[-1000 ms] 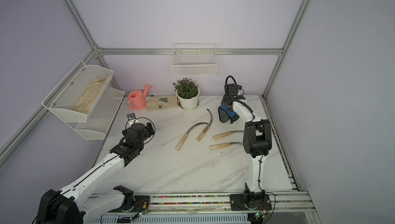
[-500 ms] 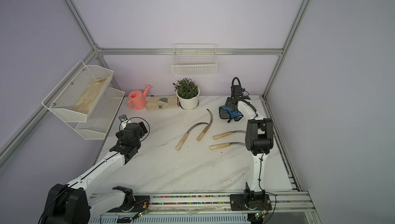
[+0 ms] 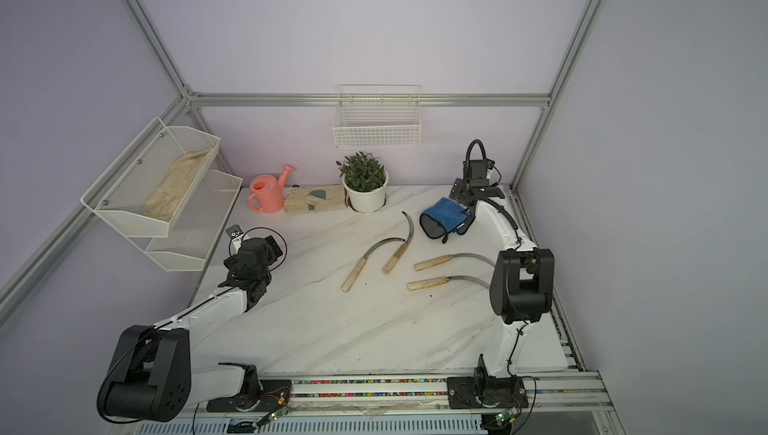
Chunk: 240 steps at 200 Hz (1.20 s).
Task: Wipe small sickles with rags
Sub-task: Reset both arms
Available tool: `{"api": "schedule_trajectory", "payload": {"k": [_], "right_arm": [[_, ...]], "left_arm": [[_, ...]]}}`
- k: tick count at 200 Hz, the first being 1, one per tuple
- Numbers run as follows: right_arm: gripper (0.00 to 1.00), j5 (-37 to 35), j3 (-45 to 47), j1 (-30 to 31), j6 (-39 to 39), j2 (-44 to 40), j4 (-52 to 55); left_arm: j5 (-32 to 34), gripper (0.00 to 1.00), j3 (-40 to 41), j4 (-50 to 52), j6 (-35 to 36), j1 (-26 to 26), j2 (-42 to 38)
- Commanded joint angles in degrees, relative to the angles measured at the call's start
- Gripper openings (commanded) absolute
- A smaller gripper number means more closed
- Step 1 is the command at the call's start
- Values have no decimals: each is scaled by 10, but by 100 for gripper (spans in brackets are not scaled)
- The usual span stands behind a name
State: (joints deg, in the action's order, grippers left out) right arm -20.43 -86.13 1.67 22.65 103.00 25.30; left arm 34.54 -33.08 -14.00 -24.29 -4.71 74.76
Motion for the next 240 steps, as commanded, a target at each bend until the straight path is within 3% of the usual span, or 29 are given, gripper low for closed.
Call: {"api": "schedule_trajectory", "payload": {"k": [1, 19, 51, 63, 79, 94, 127, 139, 147, 161, 240], "right_arm": [[94, -56, 146, 2, -2, -63, -164], [97, -49, 292, 3, -27, -97, -297], [97, -153, 425, 20, -86, -93, -401], [97, -120, 463, 23, -106, -88, -454], [97, -23, 527, 27, -148, -96, -578], [97, 25, 555, 28, -159, -100, -654], [97, 59, 531, 29, -189, -59, -676], [97, 78, 589, 29, -218, -19, -835], [97, 80, 608, 27, -217, -3, -879], [97, 81, 601, 28, -206, -13, -841], [97, 79, 604, 27, -213, -10, -858]], "left_arm": [[-15, 100, -16, -50, 74, 14, 14], [-44, 100, 10, -100, 118, 29, 35], [-126, 100, 73, -212, 138, 61, 52], [-147, 100, 79, -252, 164, 64, 66], [-191, 100, 91, -325, 184, 73, 112], [-284, 100, 68, -274, 217, 72, 123], [-276, 100, 121, -413, 224, 72, 151], [-280, 100, 117, -400, 225, 72, 147], [-283, 100, 116, -396, 228, 72, 147], [-286, 100, 116, -398, 230, 72, 147], [-286, 100, 116, -400, 230, 71, 148]]}}
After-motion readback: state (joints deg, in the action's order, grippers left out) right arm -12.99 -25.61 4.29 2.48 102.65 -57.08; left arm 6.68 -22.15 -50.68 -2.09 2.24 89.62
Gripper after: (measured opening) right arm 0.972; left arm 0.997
